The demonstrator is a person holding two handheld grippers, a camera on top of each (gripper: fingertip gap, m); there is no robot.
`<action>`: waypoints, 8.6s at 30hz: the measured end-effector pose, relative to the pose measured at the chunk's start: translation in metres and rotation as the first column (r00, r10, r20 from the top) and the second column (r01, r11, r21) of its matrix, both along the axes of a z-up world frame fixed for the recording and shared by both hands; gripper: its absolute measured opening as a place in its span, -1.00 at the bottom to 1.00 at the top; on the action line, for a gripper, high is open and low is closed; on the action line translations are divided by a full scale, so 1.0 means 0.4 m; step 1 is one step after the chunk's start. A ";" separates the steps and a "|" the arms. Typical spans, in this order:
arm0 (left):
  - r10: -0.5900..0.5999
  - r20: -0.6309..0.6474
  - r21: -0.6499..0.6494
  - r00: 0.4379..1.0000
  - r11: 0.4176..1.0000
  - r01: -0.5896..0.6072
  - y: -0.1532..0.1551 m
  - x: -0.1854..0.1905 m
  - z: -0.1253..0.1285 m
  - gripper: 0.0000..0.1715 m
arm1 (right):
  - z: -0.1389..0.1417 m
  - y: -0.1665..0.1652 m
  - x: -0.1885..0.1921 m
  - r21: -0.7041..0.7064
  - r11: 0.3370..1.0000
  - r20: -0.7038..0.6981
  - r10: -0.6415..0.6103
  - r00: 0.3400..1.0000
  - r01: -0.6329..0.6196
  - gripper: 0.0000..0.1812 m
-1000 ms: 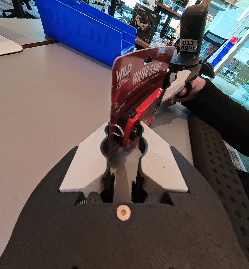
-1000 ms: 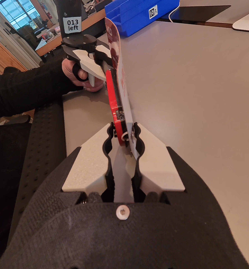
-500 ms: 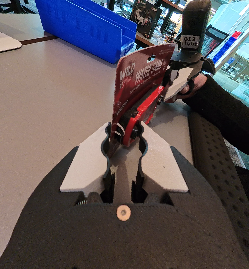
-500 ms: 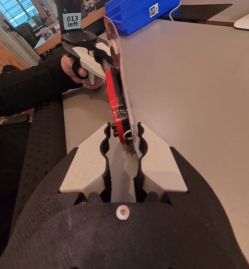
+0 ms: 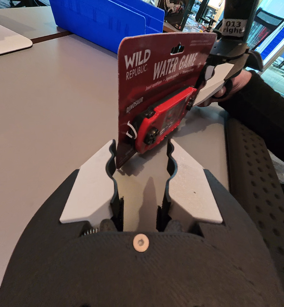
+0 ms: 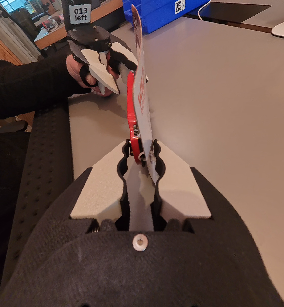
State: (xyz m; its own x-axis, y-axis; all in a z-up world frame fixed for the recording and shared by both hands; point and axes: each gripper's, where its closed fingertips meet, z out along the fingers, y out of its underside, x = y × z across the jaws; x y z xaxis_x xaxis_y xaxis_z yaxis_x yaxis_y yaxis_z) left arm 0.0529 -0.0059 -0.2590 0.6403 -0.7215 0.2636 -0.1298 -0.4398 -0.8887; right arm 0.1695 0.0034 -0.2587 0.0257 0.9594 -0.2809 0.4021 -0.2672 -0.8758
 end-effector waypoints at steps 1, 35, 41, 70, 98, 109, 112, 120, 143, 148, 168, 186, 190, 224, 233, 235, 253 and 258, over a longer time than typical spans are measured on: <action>-0.002 -0.014 -0.001 1.000 1.000 0.002 0.006 0.005 -0.005 -0.32 | 0.000 0.001 -0.001 -0.002 1.000 -0.001 -0.002 1.000 0.002 -0.70; 0.038 -0.038 -0.002 0.999 0.999 -0.038 0.039 0.001 -0.020 -0.57 | -0.007 0.038 0.010 0.008 0.994 0.022 -0.106 0.994 0.106 -0.64; 0.038 -0.034 0.000 0.999 0.999 -0.038 0.039 0.001 -0.019 -0.57 | -0.005 0.033 0.009 -0.019 0.996 0.010 -0.089 0.996 0.089 -0.67; 0.028 -0.031 -0.006 0.999 1.000 -0.028 0.035 0.001 -0.019 -0.57 | -0.009 0.037 0.010 -0.034 0.995 0.009 -0.095 0.995 0.095 -0.62; 0.074 -0.119 0.036 0.990 0.997 -0.070 0.051 -0.002 -0.017 -0.57 | -0.008 0.052 0.006 0.007 0.993 0.022 -0.118 0.993 0.118 -0.66; 0.076 -0.086 0.031 0.993 0.997 -0.074 0.053 -0.005 -0.020 -0.54 | -0.006 0.043 0.001 0.008 0.995 0.012 -0.096 0.995 0.096 -0.69; 0.065 -0.080 0.029 0.995 0.998 -0.063 0.049 -0.002 -0.019 -0.54 | -0.008 0.045 0.003 0.005 0.995 0.009 -0.102 0.995 0.102 -0.65; 0.043 -0.082 0.028 0.996 0.999 -0.041 0.043 0.014 -0.022 -0.55 | -0.012 0.039 0.002 0.002 0.996 0.013 -0.092 0.996 0.092 -0.63; 0.034 -0.084 0.031 0.996 0.999 -0.032 0.038 0.025 -0.025 -0.58 | -0.011 0.034 0.050 0.060 0.994 0.052 -0.100 0.994 0.097 -0.54; 0.037 -0.085 0.035 0.996 0.999 -0.034 0.037 0.026 -0.024 -0.58 | -0.028 0.037 0.048 0.064 0.993 0.083 -0.105 0.991 0.100 -0.61; 0.040 -0.082 0.036 0.996 0.999 -0.037 0.037 0.024 -0.023 -0.58 | -0.026 0.041 0.044 0.053 0.993 0.065 -0.111 0.992 0.108 -0.60; 0.036 -0.081 0.031 0.996 0.999 -0.033 0.036 0.026 -0.024 -0.58 | -0.026 0.043 0.047 0.053 0.993 0.065 -0.111 0.992 0.108 -0.60; 0.036 -0.081 0.032 0.996 0.999 -0.033 0.036 0.026 -0.024 -0.58 | -0.026 0.043 0.047 0.052 0.993 0.065 -0.111 0.992 0.107 -0.60; 0.039 -0.073 0.026 0.997 0.999 -0.037 0.038 0.025 -0.023 -0.58 | -0.030 0.040 0.048 0.041 0.994 0.065 -0.103 0.993 0.100 -0.61; 0.040 -0.078 0.023 0.996 0.999 -0.038 0.038 0.026 -0.025 -0.58 | -0.017 0.038 0.048 0.031 0.995 0.056 -0.096 0.994 0.094 -0.67; 0.042 -0.070 0.019 0.997 0.999 -0.040 0.039 0.025 -0.024 -0.58 | -0.009 0.040 0.046 0.024 0.995 0.052 -0.096 0.994 0.095 -0.68; 0.025 -0.074 0.021 0.997 0.999 -0.024 0.033 0.033 -0.024 -0.59 | 0.002 0.043 0.034 0.007 0.995 0.029 -0.104 0.994 0.104 -0.62; 0.029 -0.074 0.022 0.997 0.999 -0.027 0.034 0.033 -0.024 -0.59 | -0.006 0.036 0.042 0.015 0.995 0.047 -0.098 0.994 0.097 -0.54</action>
State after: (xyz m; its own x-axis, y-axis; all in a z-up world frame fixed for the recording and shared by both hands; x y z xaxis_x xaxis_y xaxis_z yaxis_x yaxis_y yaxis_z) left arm 0.0661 0.0077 -0.2688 0.6776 -0.7078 0.1996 -0.1839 -0.4259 -0.8859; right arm 0.1864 0.0177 -0.2610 0.1323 0.9551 -0.2652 0.4156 -0.2963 -0.8599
